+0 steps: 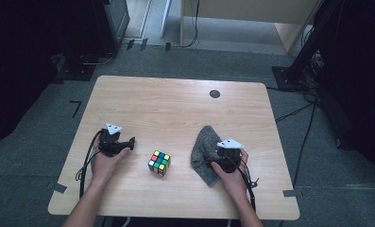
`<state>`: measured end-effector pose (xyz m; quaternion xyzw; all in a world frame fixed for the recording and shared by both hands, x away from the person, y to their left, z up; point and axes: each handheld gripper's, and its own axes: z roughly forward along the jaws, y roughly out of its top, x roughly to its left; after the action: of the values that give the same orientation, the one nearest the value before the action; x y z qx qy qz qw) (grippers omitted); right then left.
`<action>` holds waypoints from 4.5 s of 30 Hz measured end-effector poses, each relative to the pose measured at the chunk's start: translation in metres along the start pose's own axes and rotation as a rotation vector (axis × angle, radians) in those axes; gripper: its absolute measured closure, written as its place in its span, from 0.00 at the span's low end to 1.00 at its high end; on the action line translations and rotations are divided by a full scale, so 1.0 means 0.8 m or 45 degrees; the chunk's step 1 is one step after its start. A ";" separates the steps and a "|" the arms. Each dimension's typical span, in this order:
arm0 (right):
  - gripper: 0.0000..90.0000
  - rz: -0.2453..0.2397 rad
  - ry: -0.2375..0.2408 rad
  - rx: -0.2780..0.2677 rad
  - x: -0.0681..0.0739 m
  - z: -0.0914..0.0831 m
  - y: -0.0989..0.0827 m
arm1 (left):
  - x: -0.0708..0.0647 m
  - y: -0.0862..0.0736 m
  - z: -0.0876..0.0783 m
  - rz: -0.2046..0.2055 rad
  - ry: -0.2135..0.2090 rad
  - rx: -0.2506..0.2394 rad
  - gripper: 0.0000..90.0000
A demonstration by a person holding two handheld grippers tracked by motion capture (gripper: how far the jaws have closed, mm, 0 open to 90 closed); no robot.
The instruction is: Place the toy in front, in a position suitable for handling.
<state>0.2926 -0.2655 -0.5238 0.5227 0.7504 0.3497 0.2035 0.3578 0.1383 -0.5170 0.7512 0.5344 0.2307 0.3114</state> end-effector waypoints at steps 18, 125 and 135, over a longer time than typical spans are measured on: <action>0.11 -0.001 0.004 0.001 0.000 0.000 0.000 | -0.012 0.022 -0.046 -0.136 -0.185 -0.113 0.19; 0.11 -0.012 -0.033 0.003 0.003 -0.004 0.003 | -0.156 -0.024 -0.084 0.225 -0.352 -0.120 0.38; 0.14 -0.097 0.019 -0.058 0.031 -0.047 0.030 | -0.143 0.025 -0.096 0.190 -0.402 -0.224 0.38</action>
<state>0.2734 -0.2492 -0.4794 0.4866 0.7630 0.3624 0.2229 0.2819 0.0425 -0.4508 0.7854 0.3997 0.1781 0.4378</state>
